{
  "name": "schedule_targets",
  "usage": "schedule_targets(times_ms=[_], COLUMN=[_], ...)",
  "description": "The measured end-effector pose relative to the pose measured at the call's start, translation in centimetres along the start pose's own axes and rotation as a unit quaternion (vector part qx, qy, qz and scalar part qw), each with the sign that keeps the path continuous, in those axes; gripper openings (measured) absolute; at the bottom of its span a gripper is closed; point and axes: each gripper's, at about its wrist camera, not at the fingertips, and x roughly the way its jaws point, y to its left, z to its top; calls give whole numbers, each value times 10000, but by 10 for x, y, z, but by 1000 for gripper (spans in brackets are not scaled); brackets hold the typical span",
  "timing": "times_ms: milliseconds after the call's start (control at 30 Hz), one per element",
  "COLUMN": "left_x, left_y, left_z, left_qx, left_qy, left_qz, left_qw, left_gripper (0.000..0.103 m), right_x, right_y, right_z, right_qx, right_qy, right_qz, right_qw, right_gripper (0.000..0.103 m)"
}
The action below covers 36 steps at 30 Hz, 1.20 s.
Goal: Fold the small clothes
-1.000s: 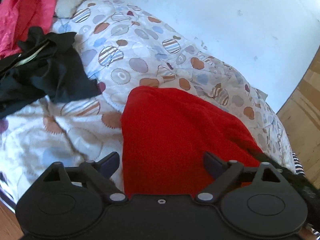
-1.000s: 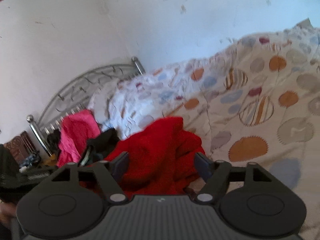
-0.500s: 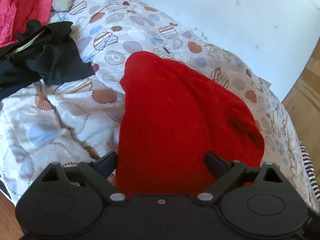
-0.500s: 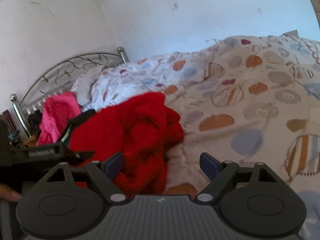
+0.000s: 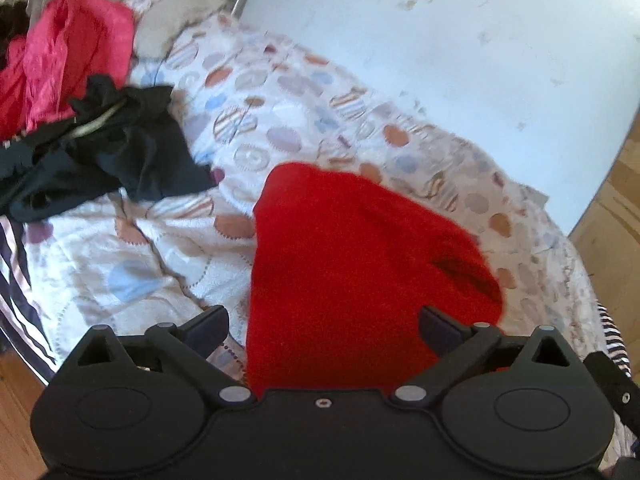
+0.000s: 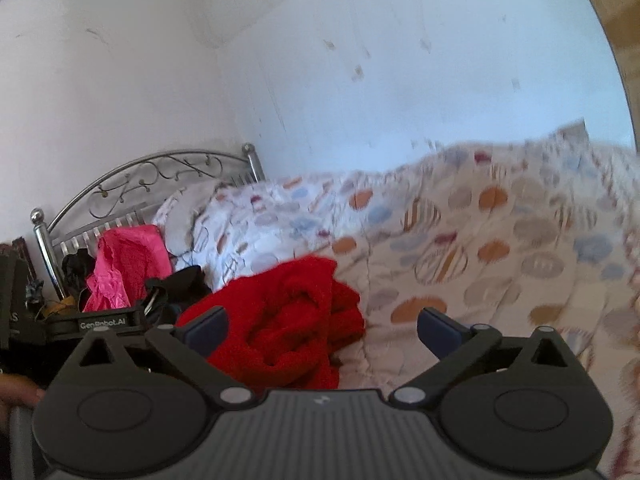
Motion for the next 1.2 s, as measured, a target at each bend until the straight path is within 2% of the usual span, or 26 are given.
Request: schedule_targets(times_ms=[200, 333, 500, 700, 900, 1067, 1200], left_x=[-62, -102, -145, -180, -206, -214, -215], left_y=[-8, -14, -17, -10, 6, 17, 24], left_z=[-11, -23, -45, -76, -103, -121, -129], left_qx=[224, 563, 910, 1082, 1000, 1086, 1150], left_qy=[-547, -873, -1120, -1241, -1269, -1334, -1305], left_qz=[-102, -93, -106, -146, -146, 113, 247], left_qw=[9982, 9945, 9895, 9862, 9868, 9850, 9844], left_gripper=[102, 102, 102, 102, 102, 102, 102], right_x=[-51, -85, -125, -165, -195, -199, -195], right_y=[12, 21, 36, 58, 77, 90, 92], right_z=[6, 6, -2, -19, -41, -56, -67], right_qx=[-239, -380, -647, -967, -1080, -1359, -1342], right_qy=[-345, -568, -782, -896, -915, -912, -824], right_qz=[-108, -196, -326, -506, -663, -695, -779], right_qw=[9991, 9975, 9943, 9900, 9877, 9841, 9844], right_gripper=[103, 103, 103, 103, 103, 103, 103])
